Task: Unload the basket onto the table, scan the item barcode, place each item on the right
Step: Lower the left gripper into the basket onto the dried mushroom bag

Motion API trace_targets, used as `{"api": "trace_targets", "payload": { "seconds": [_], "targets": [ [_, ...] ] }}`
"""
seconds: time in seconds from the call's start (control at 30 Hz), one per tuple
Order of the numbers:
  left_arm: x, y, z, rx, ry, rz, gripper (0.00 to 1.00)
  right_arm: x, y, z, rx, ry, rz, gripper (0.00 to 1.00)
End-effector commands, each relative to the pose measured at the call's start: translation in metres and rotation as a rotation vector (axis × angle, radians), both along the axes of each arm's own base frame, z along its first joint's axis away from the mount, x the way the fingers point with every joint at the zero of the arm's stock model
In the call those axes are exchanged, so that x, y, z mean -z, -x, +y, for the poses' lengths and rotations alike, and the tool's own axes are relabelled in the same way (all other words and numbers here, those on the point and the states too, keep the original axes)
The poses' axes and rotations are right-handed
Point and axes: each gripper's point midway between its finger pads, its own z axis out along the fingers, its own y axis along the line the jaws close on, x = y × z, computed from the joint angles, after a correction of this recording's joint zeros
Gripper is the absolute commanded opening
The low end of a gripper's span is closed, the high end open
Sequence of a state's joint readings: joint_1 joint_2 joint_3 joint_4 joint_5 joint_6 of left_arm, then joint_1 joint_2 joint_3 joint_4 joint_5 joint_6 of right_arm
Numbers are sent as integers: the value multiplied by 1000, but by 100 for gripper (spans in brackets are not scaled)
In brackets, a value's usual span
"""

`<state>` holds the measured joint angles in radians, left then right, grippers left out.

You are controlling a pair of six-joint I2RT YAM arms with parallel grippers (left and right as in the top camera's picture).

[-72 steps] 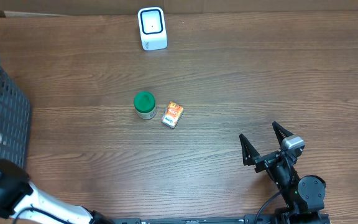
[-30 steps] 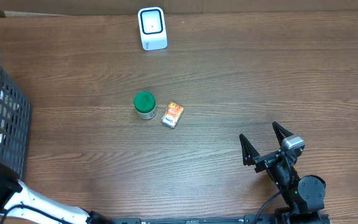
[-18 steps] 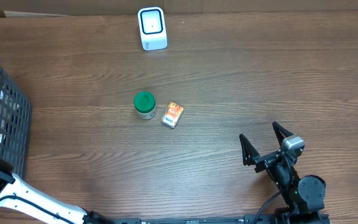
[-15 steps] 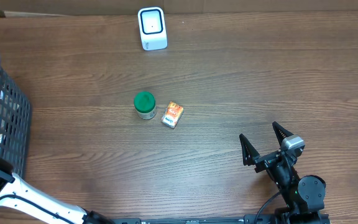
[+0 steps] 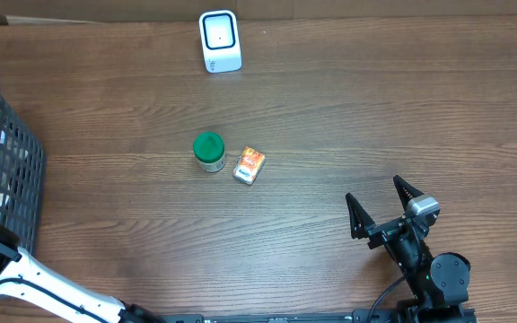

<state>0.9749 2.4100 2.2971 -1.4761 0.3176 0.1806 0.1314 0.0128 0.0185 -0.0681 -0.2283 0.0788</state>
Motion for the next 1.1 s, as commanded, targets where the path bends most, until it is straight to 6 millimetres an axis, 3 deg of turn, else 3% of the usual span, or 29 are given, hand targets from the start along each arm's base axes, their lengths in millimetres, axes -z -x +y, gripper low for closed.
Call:
{"api": "trace_targets", "payload": {
  "seconds": [0.0,0.23,0.57,0.7,0.87,1.07],
  "targets": [
    [40,3,-12,51,37,82,97,1,0,-1,7,-8,-4,100],
    [73,0,-23,87,29,125,100,1,0,-1,7,-8,-4,100],
    [94,-1,-30,140,-29,203,99,1,0,-1,7,-8,-4,100],
    [102,12,-31,101,-39,287,75,1,0,-1,7,-8,-4,100],
    [103,15,-32,65,-29,301,34,1,0,-1,7,-8,-4,100],
    [102,18,-35,55,-14,314,15,1,0,-1,7,-8,-4,100]
  ]
}}
